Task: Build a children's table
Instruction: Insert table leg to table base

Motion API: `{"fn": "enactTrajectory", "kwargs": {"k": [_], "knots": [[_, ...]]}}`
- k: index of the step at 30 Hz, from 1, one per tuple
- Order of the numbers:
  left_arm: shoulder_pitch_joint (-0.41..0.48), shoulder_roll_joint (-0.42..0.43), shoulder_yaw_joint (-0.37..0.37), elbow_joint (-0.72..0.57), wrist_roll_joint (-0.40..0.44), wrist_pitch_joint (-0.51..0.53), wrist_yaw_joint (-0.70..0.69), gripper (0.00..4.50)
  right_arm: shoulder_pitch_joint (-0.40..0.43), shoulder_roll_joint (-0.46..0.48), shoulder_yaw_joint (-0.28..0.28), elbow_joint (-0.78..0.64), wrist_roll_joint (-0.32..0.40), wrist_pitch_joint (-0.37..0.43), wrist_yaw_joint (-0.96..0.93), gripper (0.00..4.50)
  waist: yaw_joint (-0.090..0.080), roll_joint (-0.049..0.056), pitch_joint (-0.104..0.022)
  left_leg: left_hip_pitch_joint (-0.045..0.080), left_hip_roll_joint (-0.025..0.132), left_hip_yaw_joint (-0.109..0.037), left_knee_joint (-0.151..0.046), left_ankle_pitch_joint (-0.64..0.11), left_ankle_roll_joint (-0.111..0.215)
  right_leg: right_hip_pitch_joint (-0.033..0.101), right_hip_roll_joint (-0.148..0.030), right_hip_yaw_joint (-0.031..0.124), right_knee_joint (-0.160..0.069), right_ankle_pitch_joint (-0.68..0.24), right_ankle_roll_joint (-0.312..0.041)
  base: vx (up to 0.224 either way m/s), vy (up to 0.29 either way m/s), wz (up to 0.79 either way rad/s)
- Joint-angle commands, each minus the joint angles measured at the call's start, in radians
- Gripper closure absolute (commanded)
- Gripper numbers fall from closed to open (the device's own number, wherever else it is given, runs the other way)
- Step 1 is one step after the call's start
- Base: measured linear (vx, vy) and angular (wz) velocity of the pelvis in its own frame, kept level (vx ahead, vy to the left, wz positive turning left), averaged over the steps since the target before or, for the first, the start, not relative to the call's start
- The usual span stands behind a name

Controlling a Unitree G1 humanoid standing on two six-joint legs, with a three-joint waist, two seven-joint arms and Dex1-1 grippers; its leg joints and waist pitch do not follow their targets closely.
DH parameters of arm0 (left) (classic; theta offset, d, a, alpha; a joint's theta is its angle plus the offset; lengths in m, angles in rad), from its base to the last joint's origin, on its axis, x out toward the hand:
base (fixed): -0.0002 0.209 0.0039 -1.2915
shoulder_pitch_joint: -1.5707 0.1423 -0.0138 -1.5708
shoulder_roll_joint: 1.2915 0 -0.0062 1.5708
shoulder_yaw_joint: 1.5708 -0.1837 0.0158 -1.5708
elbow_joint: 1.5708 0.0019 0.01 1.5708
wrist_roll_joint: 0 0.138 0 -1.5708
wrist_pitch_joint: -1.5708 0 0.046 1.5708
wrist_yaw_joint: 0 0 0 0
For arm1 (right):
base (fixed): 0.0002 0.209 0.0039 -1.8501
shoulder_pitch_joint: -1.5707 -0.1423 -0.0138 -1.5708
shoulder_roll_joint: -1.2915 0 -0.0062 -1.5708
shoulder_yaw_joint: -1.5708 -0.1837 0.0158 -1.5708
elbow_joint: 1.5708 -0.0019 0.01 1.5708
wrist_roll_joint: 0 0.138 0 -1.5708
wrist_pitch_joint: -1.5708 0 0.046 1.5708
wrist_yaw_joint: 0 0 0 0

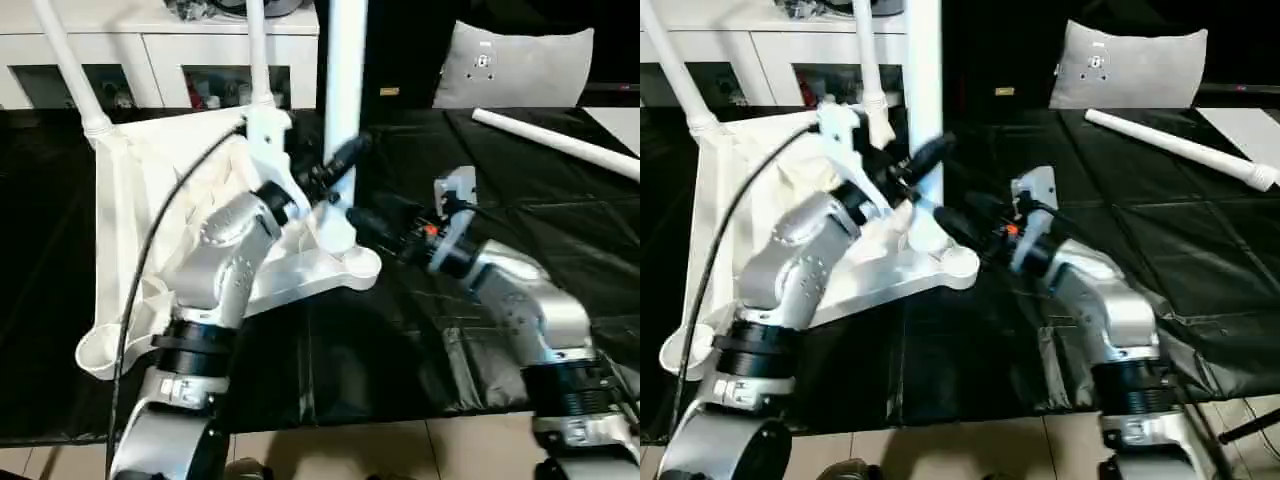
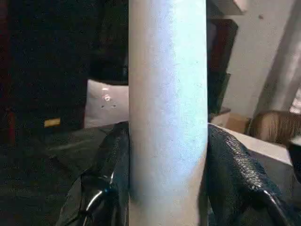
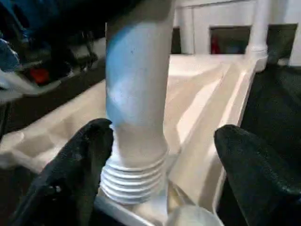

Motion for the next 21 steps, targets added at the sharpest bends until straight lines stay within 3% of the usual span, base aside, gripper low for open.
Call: {"fn": "enactTrajectory", "kwargs": {"k": [1,12,13,15,16,21], "knots": [[0.000,0.002,-0.023,-0.036,0.020,-0.022,-0.014,2.62,-0.017,0.002,0.006,0.005,0.004,0.020,0.019,0.64,0.002,-0.014,-0.073,0.013,0.042,-0.009,-0.062,-0.125,0.052,0.060,-0.065,0.041,-0.063,-0.165,-0.187,0.000,0.000,0.00],[0.027,-0.010,-0.082,-0.065,0.048,-0.047,-0.019,2.62,-0.076,0.041,0.040,0.070,-0.015,0.017,0.013,0.64,0.000,-0.017,-0.072,0.015,0.043,-0.009,-0.062,-0.145,0.037,0.055,-0.066,0.041,-0.064,-0.196,-0.189,0.000,0.000,0.00],[0.026,-0.011,-0.085,-0.065,0.050,-0.048,-0.020,2.62,-0.079,0.043,0.044,0.075,-0.017,0.018,0.017,0.64,0.000,-0.022,-0.072,0.014,0.043,-0.008,-0.062,-0.144,0.038,0.056,-0.066,0.042,-0.064,-0.197,-0.186,0.000,0.000,0.00],[0.028,-0.013,-0.091,-0.065,0.053,-0.052,-0.020,2.62,-0.085,0.053,0.047,0.087,-0.024,0.017,0.020,0.64,0.000,-0.018,-0.072,0.015,0.044,-0.009,-0.062,-0.147,0.037,0.054,-0.066,0.041,-0.064,-0.208,-0.182,0.000,0.000,0.00],[0.028,-0.014,-0.093,-0.066,0.053,-0.052,-0.020,2.62,-0.088,0.057,0.047,0.092,-0.026,0.017,0.019,0.92,0.000,-0.018,-0.072,0.014,0.044,-0.009,-0.063,-0.148,0.036,0.054,-0.066,0.041,-0.064,-0.210,-0.181,0.000,0.000,0.00],[0.036,-0.017,-0.103,-0.077,0.048,-0.045,-0.028,2.62,-0.101,0.069,0.037,0.117,-0.026,0.002,0.009,1.17,0.001,-0.019,-0.072,0.015,0.044,-0.009,-0.062,-0.145,0.032,0.053,-0.066,0.043,-0.062,-0.193,-0.185,0.000,0.000,0.00]]}}
